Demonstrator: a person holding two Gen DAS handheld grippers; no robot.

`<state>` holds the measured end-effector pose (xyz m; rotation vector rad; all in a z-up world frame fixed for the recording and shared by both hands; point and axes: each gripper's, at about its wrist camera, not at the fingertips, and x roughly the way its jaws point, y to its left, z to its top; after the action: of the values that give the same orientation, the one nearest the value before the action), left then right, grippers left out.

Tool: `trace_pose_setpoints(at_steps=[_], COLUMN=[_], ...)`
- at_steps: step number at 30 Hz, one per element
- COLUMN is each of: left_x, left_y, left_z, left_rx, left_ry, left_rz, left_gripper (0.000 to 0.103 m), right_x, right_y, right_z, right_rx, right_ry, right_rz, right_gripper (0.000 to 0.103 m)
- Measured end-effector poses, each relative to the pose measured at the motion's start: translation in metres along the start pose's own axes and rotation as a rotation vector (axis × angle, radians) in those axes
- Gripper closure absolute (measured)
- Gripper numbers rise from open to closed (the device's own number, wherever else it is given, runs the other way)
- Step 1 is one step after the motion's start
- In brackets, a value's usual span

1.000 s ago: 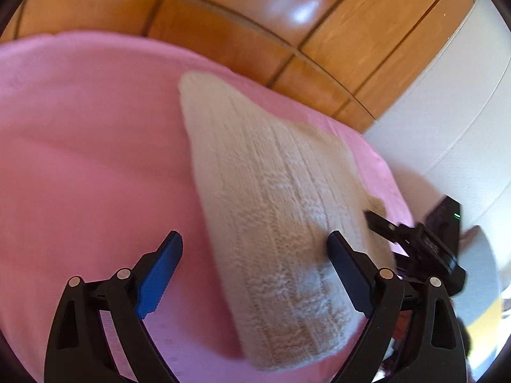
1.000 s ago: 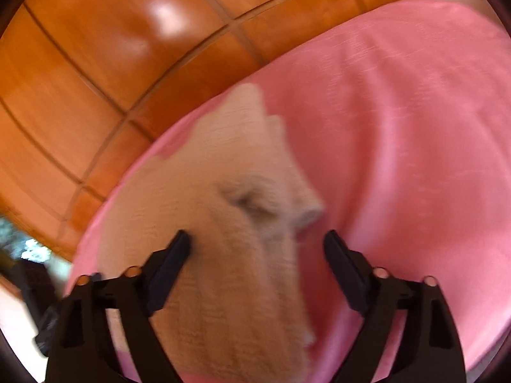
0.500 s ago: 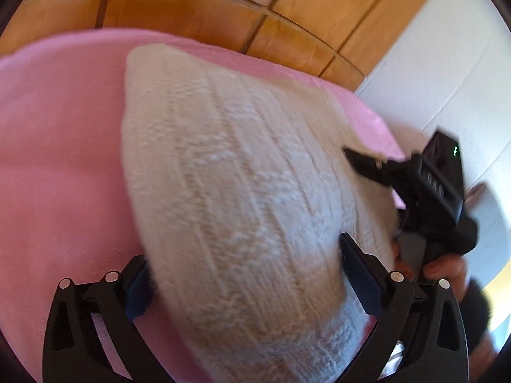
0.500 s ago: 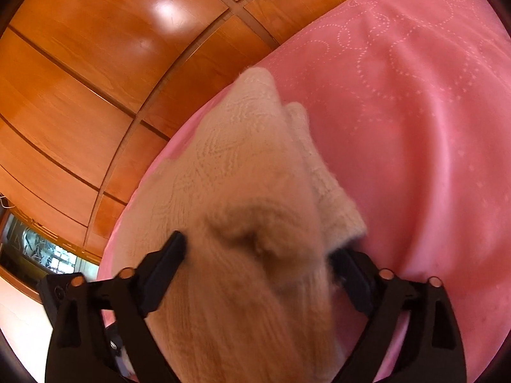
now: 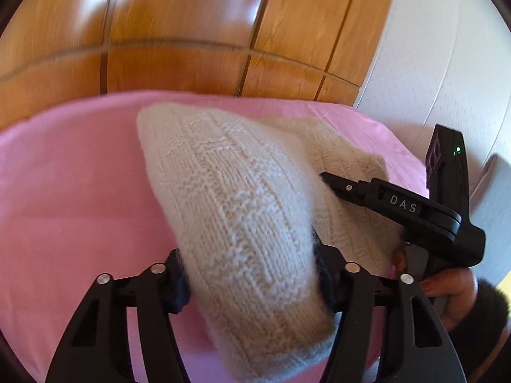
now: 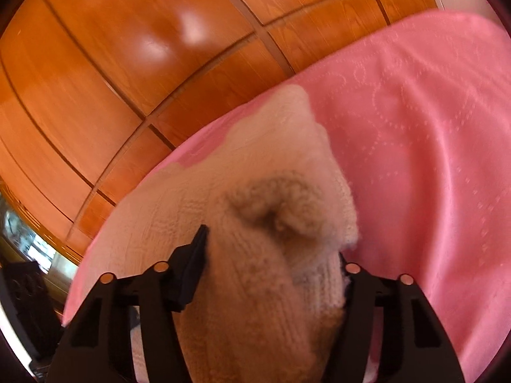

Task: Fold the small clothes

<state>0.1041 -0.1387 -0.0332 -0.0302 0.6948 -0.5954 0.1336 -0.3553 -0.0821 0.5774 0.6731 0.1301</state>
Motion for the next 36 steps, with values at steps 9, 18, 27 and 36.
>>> trace_pose_setpoints(at_steps=[9, 18, 27, 36], left_x=[-0.041, -0.077, -0.083, -0.056], left_y=[-0.017, 0.005, 0.038, 0.06], left_z=[0.001, 0.008, 0.02, 0.051], left_rx=[0.16, 0.14, 0.107, 0.12], left_ry=[-0.144, -0.248, -0.285, -0.343], left_rz=[0.101, 0.181, 0.273, 0.319], left_gripper=[0.049, 0.049, 0.049, 0.049], right_x=[-0.016, -0.011, 0.016, 0.063], right_y=[0.046, 0.095, 0.139, 0.168], right_z=[-0.019, -0.032, -0.026, -0.006], right_rx=[-0.174, -0.229, -0.307, -0.439], right_ry=[-0.058, -0.08, -0.07, -0.061], right_rz=[-0.017, 0.046, 0.094, 0.111], right_gripper=[0.056, 0.057, 0.06, 0.066])
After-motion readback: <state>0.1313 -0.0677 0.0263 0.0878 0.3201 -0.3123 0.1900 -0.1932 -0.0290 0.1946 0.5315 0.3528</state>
